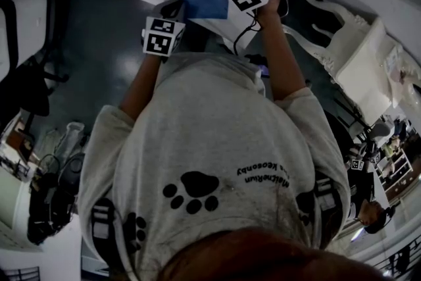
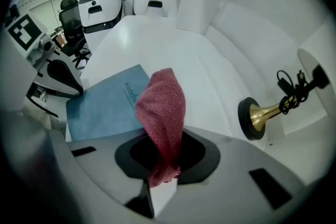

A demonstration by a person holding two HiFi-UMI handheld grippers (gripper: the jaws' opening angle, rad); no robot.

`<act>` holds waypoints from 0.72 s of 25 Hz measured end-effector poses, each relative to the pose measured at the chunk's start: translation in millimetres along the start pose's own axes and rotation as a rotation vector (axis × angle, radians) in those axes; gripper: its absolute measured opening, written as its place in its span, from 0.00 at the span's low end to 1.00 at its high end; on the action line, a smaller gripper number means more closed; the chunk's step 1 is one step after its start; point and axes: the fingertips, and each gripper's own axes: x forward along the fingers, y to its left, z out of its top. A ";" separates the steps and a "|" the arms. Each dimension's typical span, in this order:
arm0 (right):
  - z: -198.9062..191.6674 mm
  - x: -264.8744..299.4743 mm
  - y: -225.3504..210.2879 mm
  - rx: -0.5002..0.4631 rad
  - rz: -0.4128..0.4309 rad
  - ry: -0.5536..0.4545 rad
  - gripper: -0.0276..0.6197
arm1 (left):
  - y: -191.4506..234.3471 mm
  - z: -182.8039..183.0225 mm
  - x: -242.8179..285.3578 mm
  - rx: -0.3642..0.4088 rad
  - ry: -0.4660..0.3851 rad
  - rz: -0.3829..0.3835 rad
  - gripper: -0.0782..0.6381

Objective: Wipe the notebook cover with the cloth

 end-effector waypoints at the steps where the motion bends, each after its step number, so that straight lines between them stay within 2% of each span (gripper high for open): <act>1: 3.6 -5.1 1.4 -0.003 -0.008 -0.021 0.15 | 0.4 0.1 -0.1 -0.001 -0.002 0.002 0.12; 5: 27.3 -31.8 11.1 -0.015 -0.019 -0.130 0.15 | -2.3 0.9 -2.4 -0.004 -0.009 0.001 0.12; 10: 60.1 -50.8 37.8 -0.055 0.032 -0.239 0.15 | -10.2 -1.6 -4.1 0.004 -0.011 -0.007 0.12; 18: 86.1 -47.3 85.6 -0.155 0.130 -0.256 0.15 | -12.4 -7.8 -6.5 0.002 -0.002 -0.012 0.12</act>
